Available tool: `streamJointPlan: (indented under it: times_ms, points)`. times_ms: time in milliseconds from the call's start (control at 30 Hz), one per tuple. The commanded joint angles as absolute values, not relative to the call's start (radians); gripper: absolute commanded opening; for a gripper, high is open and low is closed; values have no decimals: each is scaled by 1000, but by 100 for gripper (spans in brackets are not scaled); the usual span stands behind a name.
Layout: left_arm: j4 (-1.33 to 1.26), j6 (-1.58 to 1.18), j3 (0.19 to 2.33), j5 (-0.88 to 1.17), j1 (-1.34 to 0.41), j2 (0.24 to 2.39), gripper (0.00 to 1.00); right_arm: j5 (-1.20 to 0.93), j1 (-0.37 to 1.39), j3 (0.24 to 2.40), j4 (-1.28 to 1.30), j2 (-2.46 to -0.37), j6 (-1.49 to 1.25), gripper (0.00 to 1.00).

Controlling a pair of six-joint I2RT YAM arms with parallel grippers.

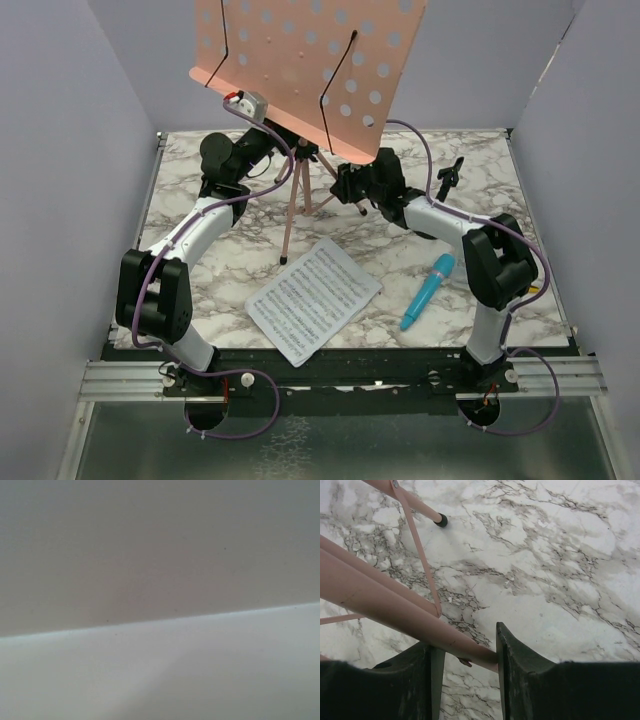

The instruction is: Set up the instrument practice props

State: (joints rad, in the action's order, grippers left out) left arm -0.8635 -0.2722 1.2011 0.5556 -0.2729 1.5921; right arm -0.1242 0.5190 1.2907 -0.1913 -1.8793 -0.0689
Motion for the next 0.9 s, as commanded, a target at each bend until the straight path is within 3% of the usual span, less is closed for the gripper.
streamJointPlan:
  times_ms: [0,167,867]
  points:
    - [-893,-264,1253,625,-255,1560,0,-36,416,1322,-143,-1917,-165,40]
    - [-893,-265,1259,626,-256,1574,0,-112,413,1305,-152,-1908,-205,54]
    - [-893,-259,1271,597,-287,1623,0,-322,410,1111,-283,-1683,-228,80]
